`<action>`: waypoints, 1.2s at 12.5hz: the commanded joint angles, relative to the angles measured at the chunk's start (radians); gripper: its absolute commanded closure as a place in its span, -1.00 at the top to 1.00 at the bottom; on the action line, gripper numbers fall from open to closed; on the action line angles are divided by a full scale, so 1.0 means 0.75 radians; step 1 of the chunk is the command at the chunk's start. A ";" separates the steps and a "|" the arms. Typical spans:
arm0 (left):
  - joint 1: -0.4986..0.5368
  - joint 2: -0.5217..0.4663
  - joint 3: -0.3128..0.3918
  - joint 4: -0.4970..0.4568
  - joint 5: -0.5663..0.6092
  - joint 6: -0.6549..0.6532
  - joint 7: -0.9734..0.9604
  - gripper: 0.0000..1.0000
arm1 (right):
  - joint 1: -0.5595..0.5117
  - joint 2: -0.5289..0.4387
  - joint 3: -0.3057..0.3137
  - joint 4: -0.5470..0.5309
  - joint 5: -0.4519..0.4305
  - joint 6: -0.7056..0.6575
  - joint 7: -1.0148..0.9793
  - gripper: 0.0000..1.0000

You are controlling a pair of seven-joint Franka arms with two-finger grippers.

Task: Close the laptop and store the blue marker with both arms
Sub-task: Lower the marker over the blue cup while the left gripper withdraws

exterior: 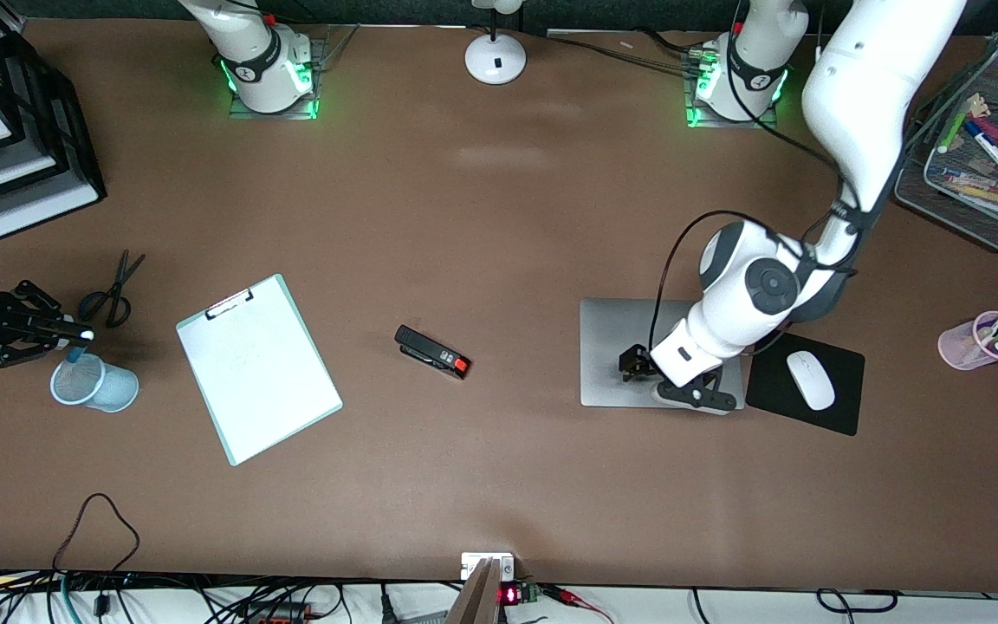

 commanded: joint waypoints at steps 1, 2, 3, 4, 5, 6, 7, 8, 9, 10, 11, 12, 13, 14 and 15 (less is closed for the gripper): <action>0.009 -0.176 0.007 -0.023 0.034 -0.181 -0.042 1.00 | -0.060 0.072 0.017 0.085 0.029 -0.050 -0.060 -0.88; 0.011 -0.229 0.009 -0.021 0.032 -0.247 -0.042 1.00 | -0.077 0.099 0.021 0.111 0.029 -0.075 -0.078 -0.88; 0.027 -0.272 0.007 -0.019 0.034 -0.292 -0.042 1.00 | -0.089 0.129 0.021 0.138 0.029 -0.101 -0.085 -0.88; 0.046 -0.309 0.007 -0.013 0.034 -0.351 -0.042 1.00 | -0.101 0.160 0.023 0.164 0.033 -0.124 -0.085 -0.88; 0.064 -0.348 0.003 0.010 0.032 -0.437 -0.042 1.00 | -0.117 0.189 0.026 0.195 0.064 -0.156 -0.087 -0.88; 0.072 -0.372 0.003 0.042 0.032 -0.512 -0.042 1.00 | -0.128 0.209 0.026 0.214 0.086 -0.189 -0.097 -0.88; 0.074 -0.387 0.003 0.085 0.032 -0.596 -0.042 1.00 | -0.132 0.222 0.026 0.218 0.093 -0.218 -0.107 -0.88; 0.074 -0.403 0.003 0.140 0.032 -0.704 -0.042 1.00 | -0.138 0.232 0.026 0.218 0.109 -0.248 -0.115 -0.88; 0.074 -0.415 0.003 0.195 0.032 -0.801 -0.040 1.00 | -0.146 0.246 0.026 0.218 0.125 -0.273 -0.142 -0.88; 0.074 -0.422 0.003 0.257 0.032 -0.887 -0.034 1.00 | -0.150 0.258 0.026 0.218 0.150 -0.289 -0.174 -0.88; 0.076 -0.422 0.003 0.316 0.030 -0.970 -0.019 1.00 | -0.162 0.265 0.026 0.220 0.162 -0.302 -0.187 -0.88; 0.076 -0.422 0.001 0.355 0.030 -1.028 -0.021 1.00 | -0.167 0.267 0.026 0.224 0.162 -0.304 -0.197 -0.88; 0.074 -0.432 -0.003 0.372 0.032 -1.069 -0.023 1.00 | -0.175 0.273 0.028 0.250 0.164 -0.304 -0.238 -0.88; 0.074 -0.456 -0.003 0.374 0.034 -1.094 -0.023 1.00 | -0.175 0.287 0.028 0.269 0.164 -0.306 -0.250 -0.88; 0.074 -0.481 -0.001 0.372 0.034 -1.114 -0.023 1.00 | -0.181 0.299 0.028 0.281 0.166 -0.310 -0.252 -0.88</action>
